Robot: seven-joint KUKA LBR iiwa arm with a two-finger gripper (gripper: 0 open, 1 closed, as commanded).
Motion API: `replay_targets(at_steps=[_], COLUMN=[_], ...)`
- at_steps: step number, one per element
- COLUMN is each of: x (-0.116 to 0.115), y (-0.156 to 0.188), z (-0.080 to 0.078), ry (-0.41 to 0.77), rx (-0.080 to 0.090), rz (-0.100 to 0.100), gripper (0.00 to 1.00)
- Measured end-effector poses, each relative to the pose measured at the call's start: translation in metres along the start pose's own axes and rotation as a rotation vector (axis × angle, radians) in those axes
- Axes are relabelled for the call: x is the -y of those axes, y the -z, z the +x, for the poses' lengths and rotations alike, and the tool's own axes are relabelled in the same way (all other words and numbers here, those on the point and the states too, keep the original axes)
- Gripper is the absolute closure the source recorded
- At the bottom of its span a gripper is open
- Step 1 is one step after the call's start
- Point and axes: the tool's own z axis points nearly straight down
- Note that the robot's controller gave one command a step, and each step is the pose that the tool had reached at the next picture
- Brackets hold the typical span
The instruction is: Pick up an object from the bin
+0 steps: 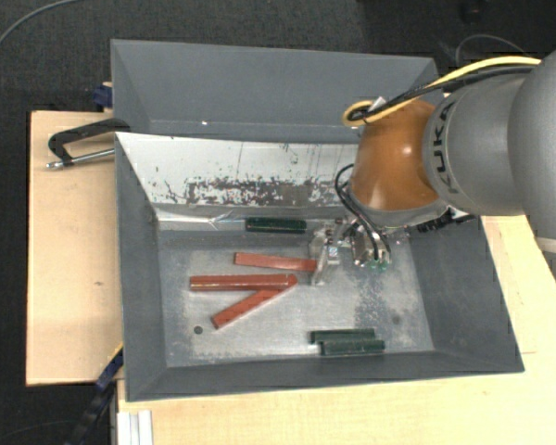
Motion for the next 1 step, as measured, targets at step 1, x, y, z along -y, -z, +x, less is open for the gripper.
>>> replay_targets(at_steps=[1], x=[-0.0267], y=[0.1915], z=[0.0197], ry=[0.010], rx=[0.014], rz=[-0.002], gripper=[1.00])
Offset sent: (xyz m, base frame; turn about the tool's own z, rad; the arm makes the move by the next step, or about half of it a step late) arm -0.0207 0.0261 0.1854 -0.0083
